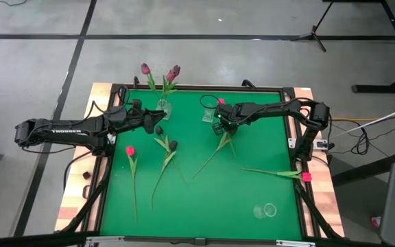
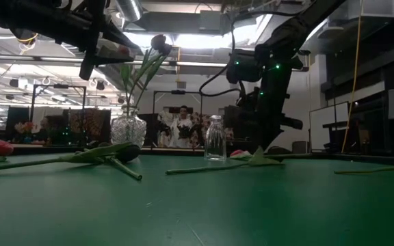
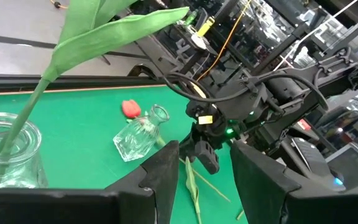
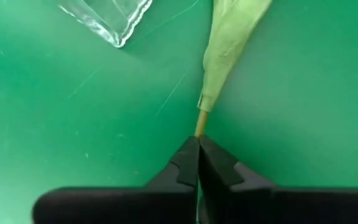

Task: Sort flowers into vase by color
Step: Put the middle red tulip into the top right transparent vase, then put the middle pink tulip into the top right transparent vase

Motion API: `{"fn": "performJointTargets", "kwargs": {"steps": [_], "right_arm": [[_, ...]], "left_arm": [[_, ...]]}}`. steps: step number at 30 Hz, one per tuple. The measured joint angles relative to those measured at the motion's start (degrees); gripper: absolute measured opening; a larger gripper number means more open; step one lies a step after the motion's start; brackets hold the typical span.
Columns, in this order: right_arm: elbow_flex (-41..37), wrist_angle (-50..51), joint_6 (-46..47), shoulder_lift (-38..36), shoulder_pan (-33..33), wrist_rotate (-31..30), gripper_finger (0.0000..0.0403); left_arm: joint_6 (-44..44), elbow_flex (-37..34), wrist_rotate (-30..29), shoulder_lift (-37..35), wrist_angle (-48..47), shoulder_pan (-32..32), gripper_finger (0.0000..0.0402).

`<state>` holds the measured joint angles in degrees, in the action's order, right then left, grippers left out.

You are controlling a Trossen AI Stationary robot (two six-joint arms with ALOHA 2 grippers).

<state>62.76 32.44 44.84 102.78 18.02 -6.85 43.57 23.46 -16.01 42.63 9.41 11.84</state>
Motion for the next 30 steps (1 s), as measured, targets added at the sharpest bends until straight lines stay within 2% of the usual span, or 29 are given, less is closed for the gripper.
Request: {"fn": "performJointTargets", "kwargs": {"steps": [23,27,30], "right_arm": [[0.1,-2.1,3.5,-12.7,1.9,-3.1,0.0001],[0.1,-0.3,4.3,-14.4,1.9,-2.0,0.0001],[0.1,1.6,2.9,-14.6,1.7,1.0,0.0002]], "left_arm": [[-0.2,0.0,0.0,0.0,0.0,0.0,0.0143],[-0.2,0.0,0.0,0.0,-0.7,0.0,0.0143],[-0.2,0.0,0.0,0.0,-1.6,0.0,0.0143]]}}
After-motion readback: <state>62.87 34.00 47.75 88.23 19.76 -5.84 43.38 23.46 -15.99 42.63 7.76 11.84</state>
